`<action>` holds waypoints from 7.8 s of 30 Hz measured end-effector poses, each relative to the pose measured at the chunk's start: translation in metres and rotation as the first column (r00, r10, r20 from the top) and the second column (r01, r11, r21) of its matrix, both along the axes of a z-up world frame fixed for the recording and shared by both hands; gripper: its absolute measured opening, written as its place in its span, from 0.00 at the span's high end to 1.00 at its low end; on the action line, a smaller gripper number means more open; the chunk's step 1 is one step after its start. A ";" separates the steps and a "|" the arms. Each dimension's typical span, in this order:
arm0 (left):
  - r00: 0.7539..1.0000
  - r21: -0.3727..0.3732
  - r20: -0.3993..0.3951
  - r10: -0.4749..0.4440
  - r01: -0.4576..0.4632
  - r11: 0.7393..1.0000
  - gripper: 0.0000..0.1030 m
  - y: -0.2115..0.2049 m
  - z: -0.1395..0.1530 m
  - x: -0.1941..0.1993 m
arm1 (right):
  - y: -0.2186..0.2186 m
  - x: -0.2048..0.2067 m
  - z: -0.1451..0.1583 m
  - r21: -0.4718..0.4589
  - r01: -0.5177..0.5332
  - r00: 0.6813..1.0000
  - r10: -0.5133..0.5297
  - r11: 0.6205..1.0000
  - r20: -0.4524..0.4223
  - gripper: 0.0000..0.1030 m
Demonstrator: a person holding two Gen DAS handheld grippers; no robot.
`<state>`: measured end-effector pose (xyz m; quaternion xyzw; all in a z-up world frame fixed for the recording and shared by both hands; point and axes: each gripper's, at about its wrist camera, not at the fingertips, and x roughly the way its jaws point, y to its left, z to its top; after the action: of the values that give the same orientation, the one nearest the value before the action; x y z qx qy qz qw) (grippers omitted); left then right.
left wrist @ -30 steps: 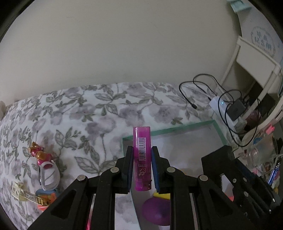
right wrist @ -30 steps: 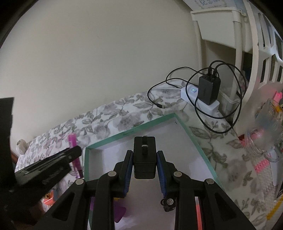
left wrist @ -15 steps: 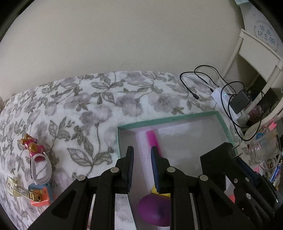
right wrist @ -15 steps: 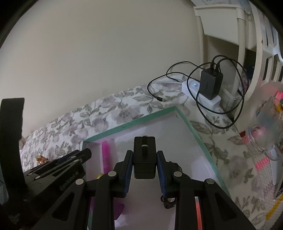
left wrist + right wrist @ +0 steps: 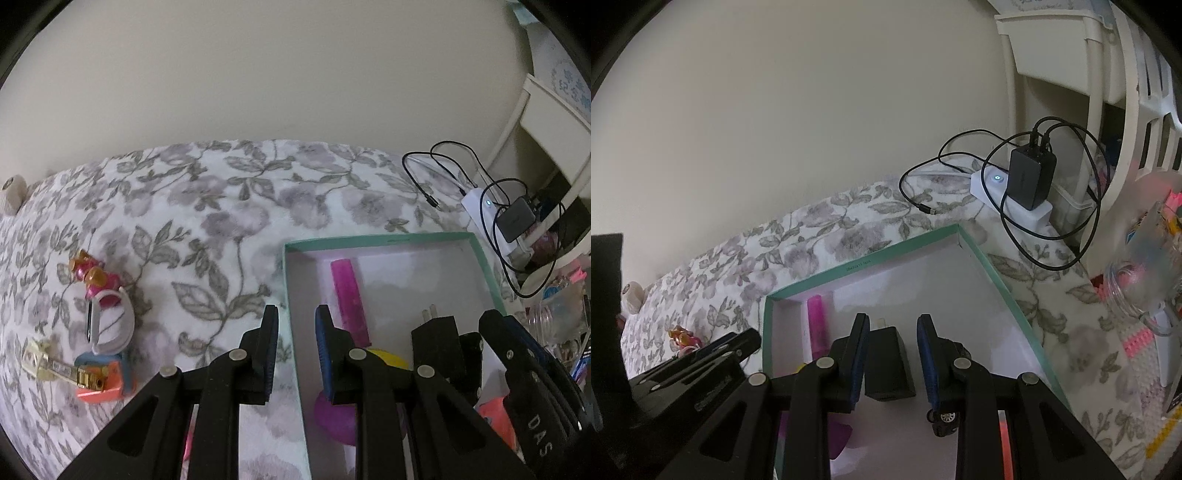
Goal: Organize rigid objects
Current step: 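Open both grippers to release the lighter and charger inside the box, then move left gripper to the cream hair clip while right gripper approaches pink watch band, then grasp the cream hair clip with left gripper while right gripper grasps the pink band, then carry hair clip with left gripper to teal box while right gripper carries band there, then open both grippers to drop the hair clip and pink band into the box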
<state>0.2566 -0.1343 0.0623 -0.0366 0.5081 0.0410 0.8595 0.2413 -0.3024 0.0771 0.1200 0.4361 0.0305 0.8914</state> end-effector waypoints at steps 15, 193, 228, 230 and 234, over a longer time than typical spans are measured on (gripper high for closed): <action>0.993 -0.014 -0.010 0.114 -0.114 0.993 0.30 0.034 0.004 -0.018 | 0.003 -0.001 0.003 -0.072 -0.008 1.000 0.008 0.997 -0.007 0.36; 0.987 -0.040 0.153 -0.056 0.063 0.997 0.42 0.039 0.093 -0.073 | -0.001 -0.010 0.043 -0.148 -0.102 0.990 0.085 0.984 -0.115 0.38; 0.952 0.052 -0.076 -0.296 0.300 0.952 0.42 -0.068 0.016 -0.078 | -0.026 -0.008 -0.017 -0.147 -0.127 0.950 0.077 0.981 -0.302 0.37; 0.953 0.053 -0.079 -0.293 0.297 0.953 0.42 -0.068 0.016 -0.078 | -0.025 -0.007 -0.018 -0.149 -0.129 0.949 0.079 0.980 -0.306 0.37; 0.953 0.044 -0.082 -0.293 0.297 0.954 0.41 -0.068 0.016 -0.077 | -0.023 -0.006 -0.021 -0.151 -0.149 0.942 0.094 0.977 -0.321 0.37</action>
<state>0.1792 -0.2019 0.0786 0.0655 0.5383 -0.0723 0.8371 0.2348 -0.3251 0.0563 0.0181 0.5791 0.0284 0.8145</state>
